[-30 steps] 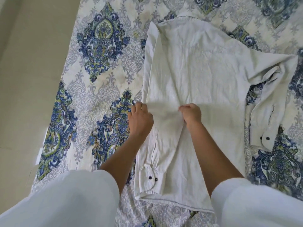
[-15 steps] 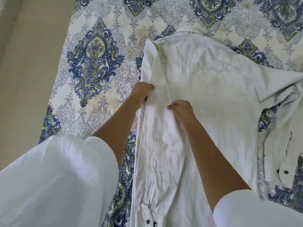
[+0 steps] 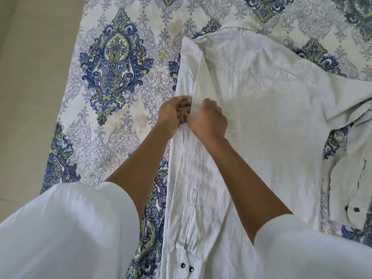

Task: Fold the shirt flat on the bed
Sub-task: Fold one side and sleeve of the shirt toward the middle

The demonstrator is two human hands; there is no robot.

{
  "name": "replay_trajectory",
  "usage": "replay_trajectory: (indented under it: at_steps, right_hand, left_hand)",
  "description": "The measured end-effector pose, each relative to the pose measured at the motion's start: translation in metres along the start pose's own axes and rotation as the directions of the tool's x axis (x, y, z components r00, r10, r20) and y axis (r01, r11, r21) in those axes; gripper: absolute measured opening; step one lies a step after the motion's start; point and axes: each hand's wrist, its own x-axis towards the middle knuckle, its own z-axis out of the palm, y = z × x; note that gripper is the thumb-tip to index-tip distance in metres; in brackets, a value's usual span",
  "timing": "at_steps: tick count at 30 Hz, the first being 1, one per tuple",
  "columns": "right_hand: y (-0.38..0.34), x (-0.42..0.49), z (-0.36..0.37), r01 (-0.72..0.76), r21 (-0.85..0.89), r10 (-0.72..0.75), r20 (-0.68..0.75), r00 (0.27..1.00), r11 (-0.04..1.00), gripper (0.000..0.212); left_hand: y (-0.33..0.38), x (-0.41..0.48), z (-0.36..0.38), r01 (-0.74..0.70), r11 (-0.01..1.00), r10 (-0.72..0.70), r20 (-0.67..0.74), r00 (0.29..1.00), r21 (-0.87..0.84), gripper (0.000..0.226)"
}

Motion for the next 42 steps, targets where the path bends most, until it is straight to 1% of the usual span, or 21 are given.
replay_trajectory:
  at_steps: [2, 4, 6, 8, 9, 11, 13, 16, 19, 22, 24, 28, 30, 31, 32, 34, 37, 39, 40, 41, 42]
  right_hand:
    - [0.000, 0.001, 0.000, -0.026, -0.045, 0.025, -0.011, 1.000, 0.999, 0.040]
    - [0.007, 0.007, -0.013, -0.195, 0.194, 0.205, -0.032, 0.978, 0.961, 0.028]
    - [0.022, 0.011, -0.026, -0.359, 0.489, 0.407, 0.009, 0.913, 0.795, 0.012]
    - [0.035, 0.011, -0.034, -0.400, 0.639, 0.501, 0.027, 0.865, 0.657, 0.018]
    - [0.039, 0.010, -0.036, -0.389, 0.669, 0.513, 0.014, 0.858, 0.633, 0.021]
    - [0.037, 0.010, -0.036, -0.344, 0.631, 0.464, -0.028, 0.886, 0.695, 0.018]
    - [0.024, 0.012, -0.031, -0.274, 0.478, 0.325, -0.025, 0.946, 0.835, 0.015]
    - [0.002, 0.015, -0.016, -0.197, 0.309, 0.184, 0.070, 0.980, 0.930, 0.043]
    - [-0.004, 0.022, -0.018, -0.324, 0.343, 0.314, 0.086, 0.946, 0.882, 0.060]
    - [0.002, 0.028, -0.024, -0.367, 0.337, 0.338, 0.141, 0.930, 0.867, 0.039]
    - [0.012, 0.034, -0.029, -0.380, 0.367, 0.349, 0.151, 0.925, 0.849, 0.012]
    - [0.031, 0.043, -0.043, -0.364, 0.550, 0.371, 0.104, 0.923, 0.752, 0.022]
    - [0.034, 0.043, -0.043, -0.340, 0.570, 0.357, 0.085, 0.930, 0.748, 0.012]
    - [0.035, 0.042, -0.042, -0.331, 0.562, 0.352, 0.075, 0.933, 0.758, 0.010]
    - [0.036, 0.042, -0.041, -0.324, 0.559, 0.350, 0.064, 0.935, 0.763, 0.009]
    - [0.035, 0.041, -0.042, -0.279, 0.598, 0.317, 0.044, 0.948, 0.752, 0.006]
    - [0.027, 0.034, -0.045, -0.183, 0.657, 0.211, 0.037, 0.977, 0.731, 0.008]
    - [0.021, 0.029, -0.044, -0.148, 0.699, 0.160, 0.048, 0.986, 0.700, 0.012]
    - [0.017, 0.027, -0.044, -0.143, 0.712, 0.148, 0.055, 0.987, 0.687, 0.014]
    - [0.013, 0.026, -0.043, -0.140, 0.719, 0.135, 0.064, 0.989, 0.681, 0.015]
    - [0.009, 0.024, -0.042, -0.137, 0.717, 0.117, 0.078, 0.990, 0.684, 0.015]
  left_hand:
    - [0.000, 0.001, -0.006, -0.005, 1.000, 0.005, 0.018, 1.000, 0.010, 0.025]
    - [0.000, -0.002, -0.008, -0.006, 0.998, 0.002, 0.064, 0.998, 0.070, 0.024]
    - [0.001, -0.003, -0.007, -0.055, 0.993, 0.048, 0.067, 0.997, 0.102, 0.026]
    - [0.001, -0.004, -0.004, -0.136, 0.988, 0.131, 0.060, 0.990, 0.075, 0.026]
    - [0.001, -0.005, -0.002, -0.160, 0.985, 0.158, 0.052, 0.986, 0.057, 0.025]
    - [-0.002, -0.006, 0.002, -0.170, 0.983, 0.168, 0.037, 0.985, 0.066, 0.025]
    - [-0.007, -0.008, 0.006, -0.159, 0.983, 0.157, 0.025, 0.987, 0.096, 0.025]
    - [-0.009, -0.014, 0.006, -0.115, 0.993, 0.115, -0.015, 0.993, -0.002, 0.027]
    - [-0.006, -0.020, 0.008, -0.073, 0.997, 0.074, 0.083, 0.994, -0.016, 0.031]
    - [-0.011, -0.030, 0.014, -0.054, 0.997, 0.044, 0.192, 0.980, 0.051, 0.033]
    - [-0.016, -0.034, 0.014, -0.073, 0.995, 0.063, 0.148, 0.987, 0.064, 0.031]
    - [-0.023, -0.026, 0.010, -0.177, 0.967, 0.185, -0.025, 0.982, 0.185, 0.031]
    - [-0.026, -0.020, 0.007, -0.290, 0.857, 0.300, 0.045, 0.953, 0.427, 0.029]
    - [-0.029, -0.017, 0.005, -0.378, 0.725, 0.375, 0.131, 0.918, 0.575, 0.032]
    - [-0.030, -0.013, 0.003, -0.464, 0.535, 0.429, 0.246, 0.869, 0.706, 0.039]
    - [-0.030, -0.008, -0.002, -0.512, 0.139, 0.384, 0.430, 0.817, 0.848, 0.053]
    - [-0.031, -0.001, -0.008, -0.461, -0.310, 0.248, 0.539, 0.805, 0.831, 0.059]
    - [-0.029, 0.004, -0.010, -0.424, -0.470, 0.212, 0.565, 0.797, 0.774, 0.059]
    - [-0.027, 0.007, -0.009, -0.420, -0.497, 0.193, 0.568, 0.800, 0.759, 0.058]
    - [-0.024, 0.011, -0.007, -0.430, -0.483, 0.160, 0.560, 0.813, 0.763, 0.056]
    - [-0.020, 0.012, -0.005, -0.453, -0.403, 0.140, 0.543, 0.828, 0.795, 0.054]
